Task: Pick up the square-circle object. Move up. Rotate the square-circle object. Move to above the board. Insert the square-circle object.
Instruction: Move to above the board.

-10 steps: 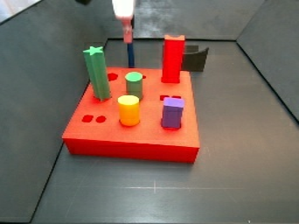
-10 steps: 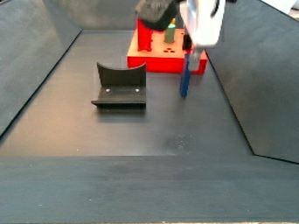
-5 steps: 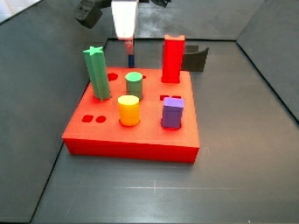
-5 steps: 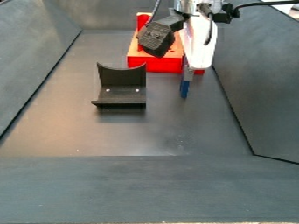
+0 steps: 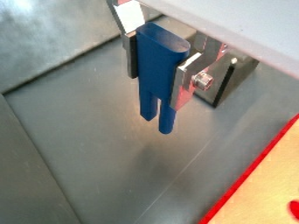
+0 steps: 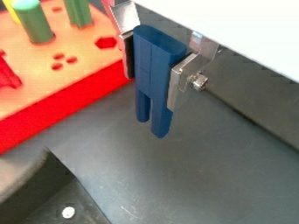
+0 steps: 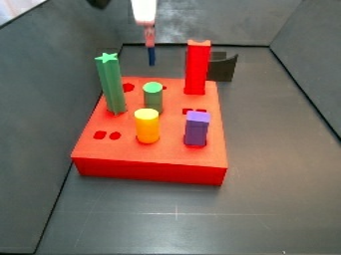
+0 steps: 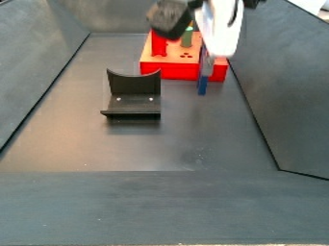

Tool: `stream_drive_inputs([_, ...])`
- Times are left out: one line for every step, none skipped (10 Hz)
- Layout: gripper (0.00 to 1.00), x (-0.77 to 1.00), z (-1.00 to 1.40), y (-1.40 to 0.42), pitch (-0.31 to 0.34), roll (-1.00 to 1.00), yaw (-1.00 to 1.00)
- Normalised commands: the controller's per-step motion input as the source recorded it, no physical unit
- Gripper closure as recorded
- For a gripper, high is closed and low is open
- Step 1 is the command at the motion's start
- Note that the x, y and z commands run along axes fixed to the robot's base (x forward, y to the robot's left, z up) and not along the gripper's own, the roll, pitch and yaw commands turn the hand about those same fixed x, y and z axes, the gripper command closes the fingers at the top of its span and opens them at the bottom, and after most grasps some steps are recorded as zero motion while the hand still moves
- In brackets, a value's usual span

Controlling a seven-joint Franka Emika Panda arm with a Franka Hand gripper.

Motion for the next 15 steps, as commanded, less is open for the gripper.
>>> stream_drive_inputs([1.0, 0.07, 1.0, 0.05, 0.065, -0.33, -0.05])
stream_drive_inputs([1.0, 0.06, 1.0, 0.05, 0.063, -0.31, -0.05])
stream_drive_inputs([1.0, 0.06, 1.0, 0.06, 0.061, -0.27, -0.05])
stream_drive_inputs([1.0, 0.06, 1.0, 0.05, 0.062, -0.23, -0.04])
stream_drive_inputs([1.0, 0.06, 1.0, 0.05, 0.061, -0.2, -0.04])
stream_drive_inputs([1.0, 0.05, 1.0, 0.05, 0.065, -0.18, -0.04])
stream_drive_inputs([1.0, 0.05, 1.0, 0.06, 0.066, -0.18, -0.04])
stream_drive_inputs([1.0, 0.05, 1.0, 0.06, 0.066, -0.18, -0.04])
stream_drive_inputs([1.0, 0.04, 1.0, 0.06, 0.066, -0.17, -0.04])
stream_drive_inputs([1.0, 0.04, 1.0, 0.06, 0.067, -0.16, -0.04])
stream_drive_inputs([1.0, 0.03, 0.92, 0.06, 0.069, -0.16, -0.05])
stream_drive_inputs([1.0, 0.02, 0.69, 0.05, 0.071, -0.15, -0.05])
stream_drive_inputs([1.0, 0.02, 0.51, 0.04, 0.069, -0.14, -0.05])
stream_drive_inputs([1.0, 0.02, 0.4, 0.03, 0.071, -0.14, -0.05])
stream_drive_inputs([1.0, 0.01, 0.17, 0.03, 0.072, -0.14, -0.05])
